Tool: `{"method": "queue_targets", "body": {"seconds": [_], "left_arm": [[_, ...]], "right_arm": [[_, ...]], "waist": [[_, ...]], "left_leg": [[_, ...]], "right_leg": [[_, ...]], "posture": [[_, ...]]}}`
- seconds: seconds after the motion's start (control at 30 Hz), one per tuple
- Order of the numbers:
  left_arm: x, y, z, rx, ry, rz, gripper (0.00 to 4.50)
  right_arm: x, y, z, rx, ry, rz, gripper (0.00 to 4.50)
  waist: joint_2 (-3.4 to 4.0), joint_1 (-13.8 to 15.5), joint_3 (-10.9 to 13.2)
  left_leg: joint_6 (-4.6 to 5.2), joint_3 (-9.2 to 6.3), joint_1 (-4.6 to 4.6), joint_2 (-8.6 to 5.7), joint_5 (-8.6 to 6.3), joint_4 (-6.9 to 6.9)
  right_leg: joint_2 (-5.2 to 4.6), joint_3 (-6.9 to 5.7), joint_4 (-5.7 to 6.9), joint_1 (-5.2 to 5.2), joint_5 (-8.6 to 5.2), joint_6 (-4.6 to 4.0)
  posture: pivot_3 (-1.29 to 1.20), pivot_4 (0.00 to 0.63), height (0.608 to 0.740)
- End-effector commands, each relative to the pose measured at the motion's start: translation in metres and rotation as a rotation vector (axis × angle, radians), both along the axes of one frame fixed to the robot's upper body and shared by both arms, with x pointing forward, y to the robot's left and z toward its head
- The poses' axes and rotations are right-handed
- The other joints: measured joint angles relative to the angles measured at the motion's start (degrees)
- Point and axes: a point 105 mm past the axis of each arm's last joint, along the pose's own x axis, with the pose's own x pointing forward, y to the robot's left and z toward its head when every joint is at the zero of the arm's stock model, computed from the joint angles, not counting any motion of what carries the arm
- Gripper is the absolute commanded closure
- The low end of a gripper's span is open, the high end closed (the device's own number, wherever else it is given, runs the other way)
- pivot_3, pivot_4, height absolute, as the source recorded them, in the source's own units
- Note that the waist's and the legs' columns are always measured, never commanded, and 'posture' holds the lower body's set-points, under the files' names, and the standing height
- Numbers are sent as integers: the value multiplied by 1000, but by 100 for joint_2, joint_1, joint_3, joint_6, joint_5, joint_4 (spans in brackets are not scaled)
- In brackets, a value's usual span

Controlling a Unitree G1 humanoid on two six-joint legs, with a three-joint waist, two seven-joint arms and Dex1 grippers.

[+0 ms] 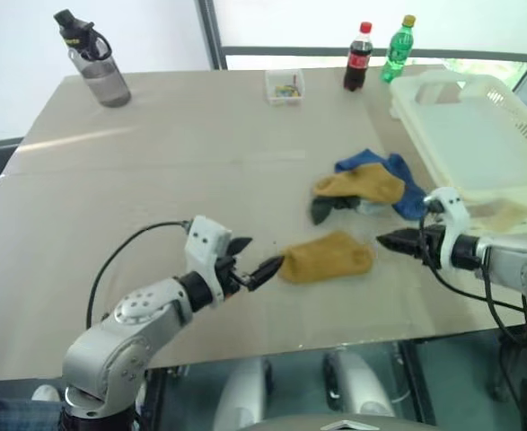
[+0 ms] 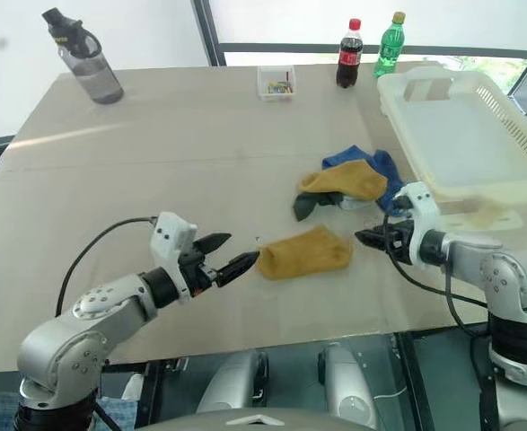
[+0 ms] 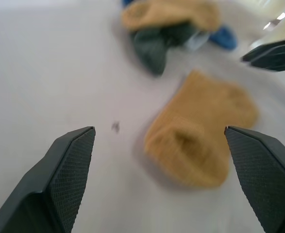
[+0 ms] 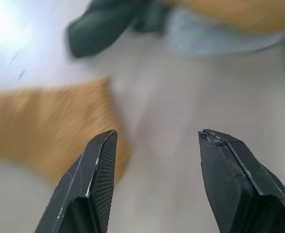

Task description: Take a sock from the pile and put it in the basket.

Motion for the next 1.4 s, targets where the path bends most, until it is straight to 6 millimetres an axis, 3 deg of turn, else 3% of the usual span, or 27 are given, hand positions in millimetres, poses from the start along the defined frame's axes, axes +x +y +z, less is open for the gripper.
{"method": "queue_targets", "body": {"seconds": [0.03, 0.17, 0.37, 0.53, 0.83, 0.93, 1.1, 1.4], "left_arm": [[-3, 0, 30, -41, -111, -89, 0], [-5, 6, 45, -18, -137, -187, 0], [-5, 15, 60, 32, -153, -261, 0], [-6, 16, 63, 40, -152, -289, 0], [-10, 16, 63, 38, -142, -317, 0], [-13, 17, 61, 41, -126, -329, 0], [-16, 19, 59, 56, -104, -363, 0], [-16, 21, 58, 65, -100, -370, 0]], "right_arm": [[19, -10, 21, 70, -117, -126, 1801], [36, -17, 23, 124, -148, -241, 1801], [47, -21, 24, 162, -152, -312, 1801], [51, -26, 22, 160, -151, -348, 1801], [50, -15, 23, 186, -145, -294, 1801], [49, -12, 22, 177, -145, -277, 2546], [47, -7, 18, 166, -135, -241, 4483], [40, 2, 24, 199, -148, -183, 4483]], "waist": [[2, -11, 0], [1, -15, 1], [1, -10, 4], [5, -17, 3], [6, -18, 3], [6, -18, 4], [7, -23, 4], [7, -21, 4]], "left_leg": [[0, 0, 0, 1, 0, -1], [0, 1, -4, 0, 0, -2], [0, -3, -11, -1, 0, -1], [0, -1, -7, 0, 0, -2], [0, -2, -7, 0, 0, -3], [0, -1, -8, 0, 0, -3], [0, -1, -7, 1, 0, -3], [0, -1, -7, 1, 0, -3]], "right_leg": [[1, 0, 0, -1, 0, 0], [1, 1, -2, -2, 0, 0], [-3, -4, -9, -2, 0, 0], [-2, -3, -6, -2, 0, 0], [-2, -3, -6, -2, 0, 0], [-2, -3, -7, -2, 0, 0], [-2, -3, -6, -3, 0, 0], [-2, -3, -7, -3, 0, 0]], "posture": [[0, 150, 740], [0, 150, 740], [0, 150, 740], [0, 150, 740], [0, 150, 740], [0, 150, 740], [0, 150, 740], [0, 150, 740]]}}
